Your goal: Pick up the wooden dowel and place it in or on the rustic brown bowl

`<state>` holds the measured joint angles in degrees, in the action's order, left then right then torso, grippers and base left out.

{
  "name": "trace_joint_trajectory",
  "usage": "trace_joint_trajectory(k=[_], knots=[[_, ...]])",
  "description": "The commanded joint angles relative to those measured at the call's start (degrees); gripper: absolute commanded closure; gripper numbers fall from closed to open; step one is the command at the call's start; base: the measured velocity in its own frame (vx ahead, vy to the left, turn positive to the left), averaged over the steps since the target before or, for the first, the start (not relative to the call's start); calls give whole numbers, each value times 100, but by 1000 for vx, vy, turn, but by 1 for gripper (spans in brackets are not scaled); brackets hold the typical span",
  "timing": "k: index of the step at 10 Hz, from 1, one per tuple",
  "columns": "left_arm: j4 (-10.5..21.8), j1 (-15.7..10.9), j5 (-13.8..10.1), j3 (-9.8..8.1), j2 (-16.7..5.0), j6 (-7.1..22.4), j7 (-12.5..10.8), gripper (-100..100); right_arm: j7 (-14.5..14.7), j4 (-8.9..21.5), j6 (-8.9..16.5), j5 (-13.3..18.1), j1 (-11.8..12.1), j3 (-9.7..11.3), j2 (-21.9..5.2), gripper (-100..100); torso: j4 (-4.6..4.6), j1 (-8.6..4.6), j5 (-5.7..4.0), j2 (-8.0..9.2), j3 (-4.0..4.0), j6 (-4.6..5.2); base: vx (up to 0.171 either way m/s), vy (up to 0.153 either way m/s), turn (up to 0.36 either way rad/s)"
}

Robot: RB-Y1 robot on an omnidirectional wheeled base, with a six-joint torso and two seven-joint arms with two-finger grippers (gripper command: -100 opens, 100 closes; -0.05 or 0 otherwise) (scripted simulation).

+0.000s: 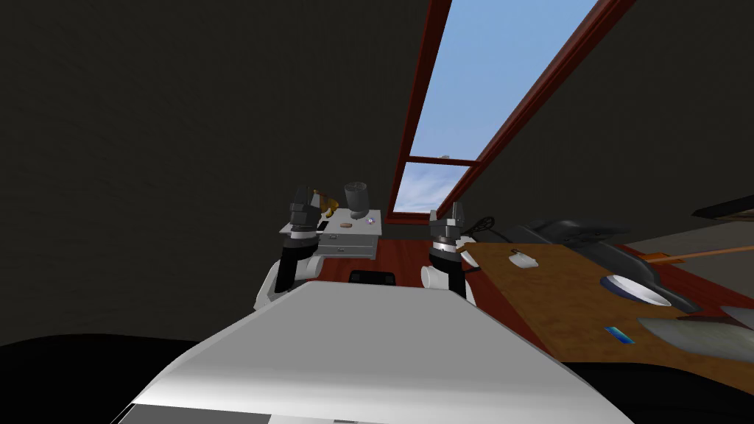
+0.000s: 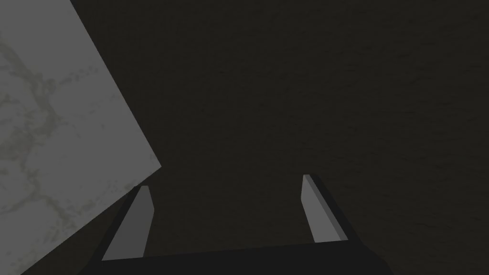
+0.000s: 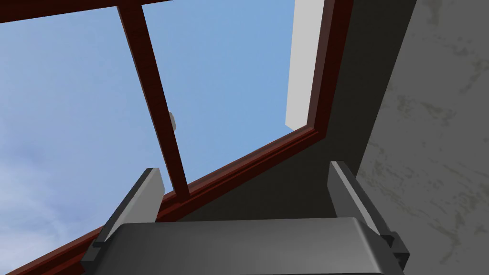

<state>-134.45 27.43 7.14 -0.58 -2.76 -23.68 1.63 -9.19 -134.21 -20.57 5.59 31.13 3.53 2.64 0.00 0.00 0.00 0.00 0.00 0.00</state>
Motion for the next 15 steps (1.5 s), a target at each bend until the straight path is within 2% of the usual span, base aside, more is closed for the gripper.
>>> trace_joint_trajectory(k=[1, 6, 7, 9, 10, 15], knots=[[81, -55, 1, -30, -169, 157, -72, -100, 0, 0, 0, 0, 0, 0, 0, 0, 0, 0, 0, 0, 0, 0, 3, 3, -39], [422, -285, 20, -167, -421, 834, -405, -100, 0, 0, 0, 0, 0, 0, 0, 0, -1, 7, 2, -2, -1, 1, 3, 15, -42], [422, -285, 20, -167, -421, 834, -405, -100, 0, 0, 0, 0, 0, 0, 0, 0, -1, 7, 2, -2, -1, 0, 0, 11, -16], [606, -401, 37, -244, -474, 1160, -596, -100, 0, 0, 0, 0, 0, 0, 0, 0, 0, 5, 1, 0, 0, 0, -2, 12, -42], [606, -401, 37, -244, -474, 1195, -596, -100, 0, 0, 0, 0, 0, 0, 0, 0, 0, 6, 2, -1, -1, 1, -2, 11, -22], [1119, -719, 88, -458, -507, 2177, -1111, -100, 0, 0, 0, 0, 0, 0, 0, 0, 0, 7, 2, 0, 0, 0, -6, 15, -57]])
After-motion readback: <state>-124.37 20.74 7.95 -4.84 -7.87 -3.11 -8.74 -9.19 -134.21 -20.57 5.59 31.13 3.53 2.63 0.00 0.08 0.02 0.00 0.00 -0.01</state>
